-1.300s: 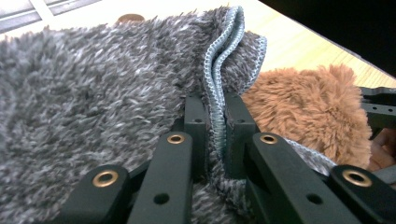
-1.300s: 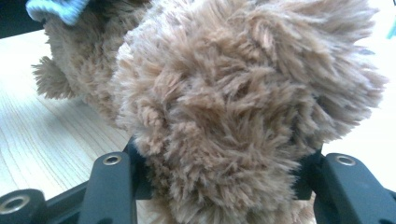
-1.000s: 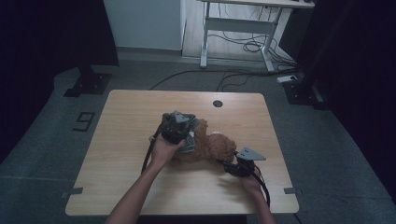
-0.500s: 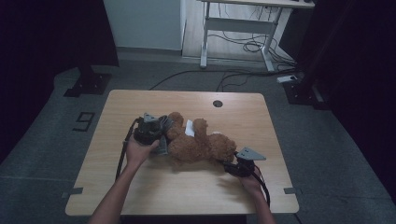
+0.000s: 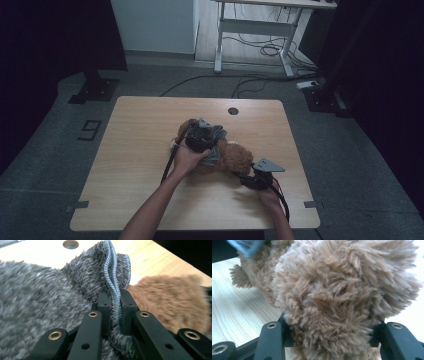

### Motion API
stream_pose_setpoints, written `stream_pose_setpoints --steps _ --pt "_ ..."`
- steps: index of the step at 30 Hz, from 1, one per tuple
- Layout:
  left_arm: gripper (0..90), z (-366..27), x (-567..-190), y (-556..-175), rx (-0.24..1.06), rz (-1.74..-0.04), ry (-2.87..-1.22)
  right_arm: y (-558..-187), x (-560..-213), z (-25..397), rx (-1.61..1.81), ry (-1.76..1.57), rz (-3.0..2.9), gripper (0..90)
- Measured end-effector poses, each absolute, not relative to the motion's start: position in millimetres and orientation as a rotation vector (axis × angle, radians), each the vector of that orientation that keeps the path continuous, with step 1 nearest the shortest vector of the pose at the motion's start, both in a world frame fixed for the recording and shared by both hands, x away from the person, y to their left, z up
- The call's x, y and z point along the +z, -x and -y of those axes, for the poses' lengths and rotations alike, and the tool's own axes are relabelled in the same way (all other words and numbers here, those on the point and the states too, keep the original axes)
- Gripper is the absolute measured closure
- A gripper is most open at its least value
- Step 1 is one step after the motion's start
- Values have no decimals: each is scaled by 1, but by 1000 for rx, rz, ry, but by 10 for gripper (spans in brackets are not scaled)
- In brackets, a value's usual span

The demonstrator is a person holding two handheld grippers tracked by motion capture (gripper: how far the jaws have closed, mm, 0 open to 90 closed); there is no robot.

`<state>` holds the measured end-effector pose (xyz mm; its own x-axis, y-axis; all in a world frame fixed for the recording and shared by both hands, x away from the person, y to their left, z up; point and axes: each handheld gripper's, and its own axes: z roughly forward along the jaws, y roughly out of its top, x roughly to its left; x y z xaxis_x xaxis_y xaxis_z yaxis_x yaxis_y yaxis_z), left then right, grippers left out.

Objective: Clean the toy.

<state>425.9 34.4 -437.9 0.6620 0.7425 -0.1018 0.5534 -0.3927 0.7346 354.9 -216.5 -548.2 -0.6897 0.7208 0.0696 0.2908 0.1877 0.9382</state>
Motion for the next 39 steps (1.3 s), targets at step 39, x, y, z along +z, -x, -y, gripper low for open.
stream_pose_setpoints --steps 39 --pt "812 -147 -470 -415 213 -1197 -1916 -358 -548 219 1533 -955 -2085 429"
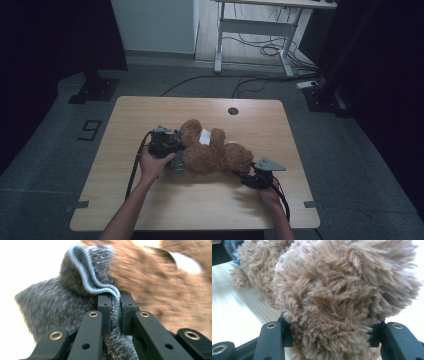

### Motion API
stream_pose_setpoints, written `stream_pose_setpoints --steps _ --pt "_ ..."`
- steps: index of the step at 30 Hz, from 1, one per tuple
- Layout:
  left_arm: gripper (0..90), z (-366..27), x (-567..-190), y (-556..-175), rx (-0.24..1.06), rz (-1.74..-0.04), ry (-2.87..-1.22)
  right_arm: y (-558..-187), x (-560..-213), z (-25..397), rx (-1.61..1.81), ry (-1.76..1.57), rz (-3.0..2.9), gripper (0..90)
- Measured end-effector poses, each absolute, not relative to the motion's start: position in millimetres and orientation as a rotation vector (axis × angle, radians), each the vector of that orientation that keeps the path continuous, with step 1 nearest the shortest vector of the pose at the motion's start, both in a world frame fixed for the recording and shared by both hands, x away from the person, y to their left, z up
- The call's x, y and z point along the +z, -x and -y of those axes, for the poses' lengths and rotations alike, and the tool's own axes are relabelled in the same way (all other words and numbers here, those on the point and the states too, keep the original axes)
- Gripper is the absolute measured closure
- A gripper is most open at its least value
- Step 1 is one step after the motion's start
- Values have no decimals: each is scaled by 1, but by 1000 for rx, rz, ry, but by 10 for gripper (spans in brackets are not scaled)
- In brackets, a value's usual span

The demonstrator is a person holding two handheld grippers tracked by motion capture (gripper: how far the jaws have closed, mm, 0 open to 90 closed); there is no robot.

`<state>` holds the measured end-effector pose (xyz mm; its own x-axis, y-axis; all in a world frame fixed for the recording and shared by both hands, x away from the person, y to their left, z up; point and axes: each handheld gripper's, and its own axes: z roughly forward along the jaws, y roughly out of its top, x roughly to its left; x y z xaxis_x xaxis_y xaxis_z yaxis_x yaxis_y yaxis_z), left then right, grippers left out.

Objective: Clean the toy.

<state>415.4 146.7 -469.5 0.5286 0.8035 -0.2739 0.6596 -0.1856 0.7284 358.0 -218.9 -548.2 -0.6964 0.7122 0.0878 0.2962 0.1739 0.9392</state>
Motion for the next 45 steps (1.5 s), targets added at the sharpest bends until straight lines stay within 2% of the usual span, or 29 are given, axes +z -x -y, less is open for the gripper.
stream_pose_setpoints --steps 1,2,5,10,13,17,18,19,22,27,28,34,39,40,43,44,45 --pt "812 -138 -471 -412 221 -1187 -1940 -358 -548 219 1533 -955 -2085 429" --pt "814 -131 -475 -409 285 -1183 -1974 -359 -548 220 1534 -961 -2087 429" --pt "815 -136 -480 -409 256 -1199 -1959 -359 -548 220 1534 -958 -2089 429" --pt "815 -143 -504 -407 257 -1242 -2045 -359 -548 220 1529 -952 -2093 428" --pt "813 -149 -505 -405 262 -1253 -2043 -360 -548 221 1531 -954 -2097 428" --pt "813 -169 -479 -398 280 -1254 -1924 -360 -548 221 1535 -956 -2095 428" --pt "813 -171 -460 -395 292 -1220 -1872 -360 -548 221 1535 -955 -2096 427" --pt "813 -171 -460 -395 292 -1220 -1872 -360 -548 221 1535 -955 -2096 427" --pt "813 -149 -425 -393 322 -1121 -1860 -360 -548 221 1530 -953 -2095 426" --pt "812 -116 -406 -404 339 -1059 -1905 -360 -547 221 1528 -955 -2088 425" --pt "811 -99 -403 -413 334 -1045 -1936 -360 -547 220 1528 -956 -2086 424" --pt "811 -68 -418 -439 295 -1077 -2008 -360 -548 220 1529 -951 -2083 418" --pt "815 -69 -448 -443 295 -1109 -2052 -360 -548 220 1519 -941 -2082 406" --pt "816 -79 -454 -441 241 -1123 -2002 -360 -547 218 1514 -934 -2077 387" --pt "816 -82 -457 -436 236 -1120 -1993 -359 -546 217 1499 -939 -2071 343" --pt "818 -82 -458 -433 250 -1111 -2000 -356 -543 215 1460 -957 -2068 270" --pt "818 -80 -459 -427 280 -1100 -2011 -355 -542 214 1446 -964 -2069 250"
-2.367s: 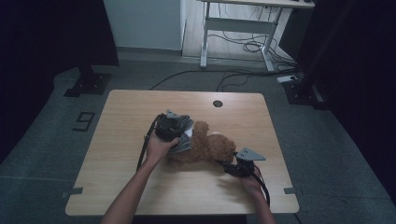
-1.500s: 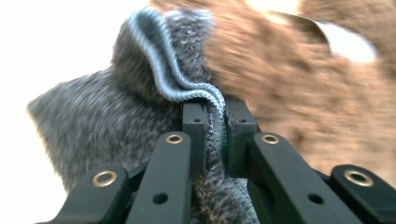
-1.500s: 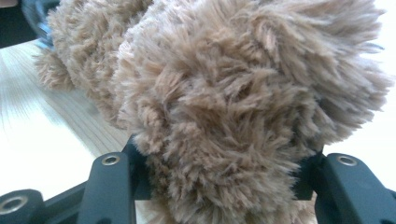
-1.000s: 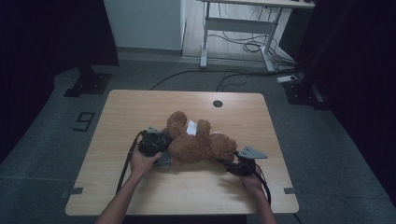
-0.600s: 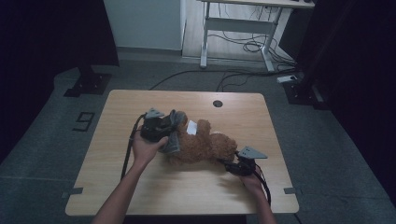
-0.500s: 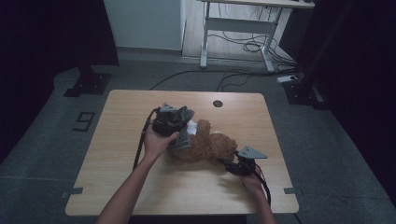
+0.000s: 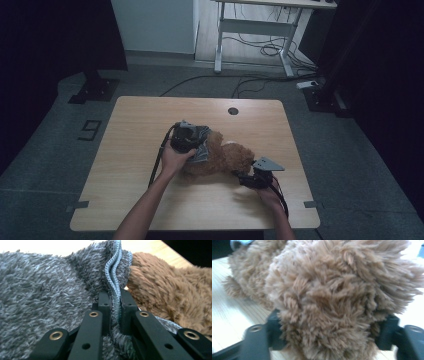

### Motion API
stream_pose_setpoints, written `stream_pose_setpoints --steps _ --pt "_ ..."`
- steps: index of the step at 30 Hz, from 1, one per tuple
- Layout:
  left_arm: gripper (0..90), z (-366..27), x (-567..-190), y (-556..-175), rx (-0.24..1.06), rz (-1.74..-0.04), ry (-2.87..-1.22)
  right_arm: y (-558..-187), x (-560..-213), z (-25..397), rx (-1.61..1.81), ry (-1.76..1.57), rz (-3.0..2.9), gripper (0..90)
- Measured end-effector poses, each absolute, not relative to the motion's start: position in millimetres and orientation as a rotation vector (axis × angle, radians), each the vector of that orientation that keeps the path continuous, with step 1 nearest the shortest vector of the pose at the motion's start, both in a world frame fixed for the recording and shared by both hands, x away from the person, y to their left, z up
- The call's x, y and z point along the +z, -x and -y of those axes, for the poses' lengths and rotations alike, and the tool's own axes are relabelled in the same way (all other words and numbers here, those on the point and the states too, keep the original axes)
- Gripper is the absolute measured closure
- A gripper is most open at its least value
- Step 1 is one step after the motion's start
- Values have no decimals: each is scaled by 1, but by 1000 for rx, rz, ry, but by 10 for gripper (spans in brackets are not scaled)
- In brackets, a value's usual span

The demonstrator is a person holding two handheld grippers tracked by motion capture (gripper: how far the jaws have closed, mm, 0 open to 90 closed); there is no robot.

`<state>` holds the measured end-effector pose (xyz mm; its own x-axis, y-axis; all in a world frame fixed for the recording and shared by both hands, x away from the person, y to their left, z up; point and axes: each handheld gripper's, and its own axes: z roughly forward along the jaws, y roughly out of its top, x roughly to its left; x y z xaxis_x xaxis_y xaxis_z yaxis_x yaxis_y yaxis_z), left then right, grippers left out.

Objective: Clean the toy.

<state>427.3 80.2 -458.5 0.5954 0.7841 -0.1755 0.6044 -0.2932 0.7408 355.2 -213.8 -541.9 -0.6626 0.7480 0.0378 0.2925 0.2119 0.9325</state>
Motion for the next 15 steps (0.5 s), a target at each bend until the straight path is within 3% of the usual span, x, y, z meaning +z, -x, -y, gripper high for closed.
stream_pose_setpoints --steps 5,15 --pt "818 -83 -460 -424 279 -1099 -1999 -354 -537 216 1452 -1026 -2078 161" --pt "818 -87 -463 -419 267 -1101 -1972 -351 -522 240 1608 -1110 -2016 146"
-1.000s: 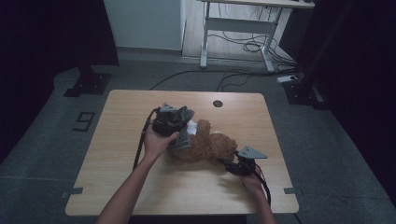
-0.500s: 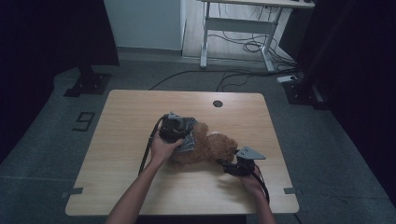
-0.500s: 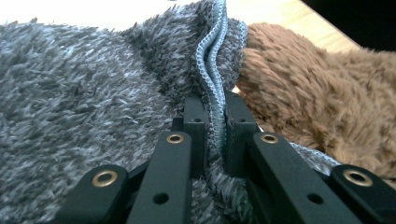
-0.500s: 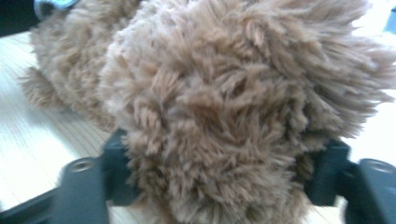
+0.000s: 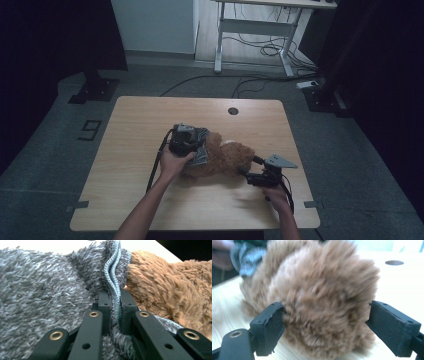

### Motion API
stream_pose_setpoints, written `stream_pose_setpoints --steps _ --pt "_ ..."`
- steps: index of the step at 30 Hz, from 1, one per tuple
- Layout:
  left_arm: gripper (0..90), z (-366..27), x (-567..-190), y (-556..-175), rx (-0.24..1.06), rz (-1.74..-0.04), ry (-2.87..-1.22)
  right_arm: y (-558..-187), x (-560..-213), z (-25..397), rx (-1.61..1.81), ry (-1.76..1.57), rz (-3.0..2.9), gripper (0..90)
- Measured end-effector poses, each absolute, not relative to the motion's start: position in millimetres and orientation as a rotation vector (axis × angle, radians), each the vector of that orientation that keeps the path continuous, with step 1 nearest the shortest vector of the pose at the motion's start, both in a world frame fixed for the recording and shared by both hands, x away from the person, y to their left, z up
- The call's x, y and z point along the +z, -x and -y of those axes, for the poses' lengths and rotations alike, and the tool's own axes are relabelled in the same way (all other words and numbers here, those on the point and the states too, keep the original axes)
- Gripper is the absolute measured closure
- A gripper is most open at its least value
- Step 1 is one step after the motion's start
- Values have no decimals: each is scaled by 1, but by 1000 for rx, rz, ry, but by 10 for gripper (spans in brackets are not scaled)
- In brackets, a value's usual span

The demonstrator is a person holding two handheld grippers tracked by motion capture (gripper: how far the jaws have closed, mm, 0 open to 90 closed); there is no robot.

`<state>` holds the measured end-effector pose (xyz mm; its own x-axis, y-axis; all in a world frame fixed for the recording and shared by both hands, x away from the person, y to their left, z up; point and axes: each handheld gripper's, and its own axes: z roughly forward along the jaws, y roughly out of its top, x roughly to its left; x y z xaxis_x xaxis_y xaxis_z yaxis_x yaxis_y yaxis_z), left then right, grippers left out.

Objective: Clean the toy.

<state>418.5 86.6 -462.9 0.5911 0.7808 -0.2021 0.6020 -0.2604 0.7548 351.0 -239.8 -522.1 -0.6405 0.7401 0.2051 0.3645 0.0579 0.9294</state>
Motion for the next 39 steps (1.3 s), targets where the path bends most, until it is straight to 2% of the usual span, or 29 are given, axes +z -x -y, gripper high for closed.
stream_pose_setpoints --steps 5,14,20,24,31,34,35,36,39 --pt "819 -89 -465 -406 280 -1078 -1972 -348 -505 245 1648 -1133 -1956 130" --pt "820 -94 -468 -381 299 -1030 -1969 -358 -487 227 1616 -1112 -1993 118" --pt "820 -97 -470 -374 296 -1016 -1968 -361 -490 218 1556 -1094 -2074 89" --pt "820 -97 -470 -368 290 -994 -1973 -361 -497 218 1518 -1152 -2104 0" --pt "818 -102 -475 -343 273 -950 -1957 -353 -509 215 1483 -1156 -2235 1" --pt "818 -99 -479 -330 325 -919 -1980 -347 -518 212 1451 -1119 -2302 107" --pt "818 -97 -481 -326 349 -910 -1982 -342 -524 211 1463 -1112 -2284 189" --pt "818 -96 -482 -323 369 -904 -1983 -342 -524 211 1463 -1112 -2284 189" --pt "819 -94 -484 -324 393 -913 -1974 -339 -529 208 1439 -1107 -2243 298"
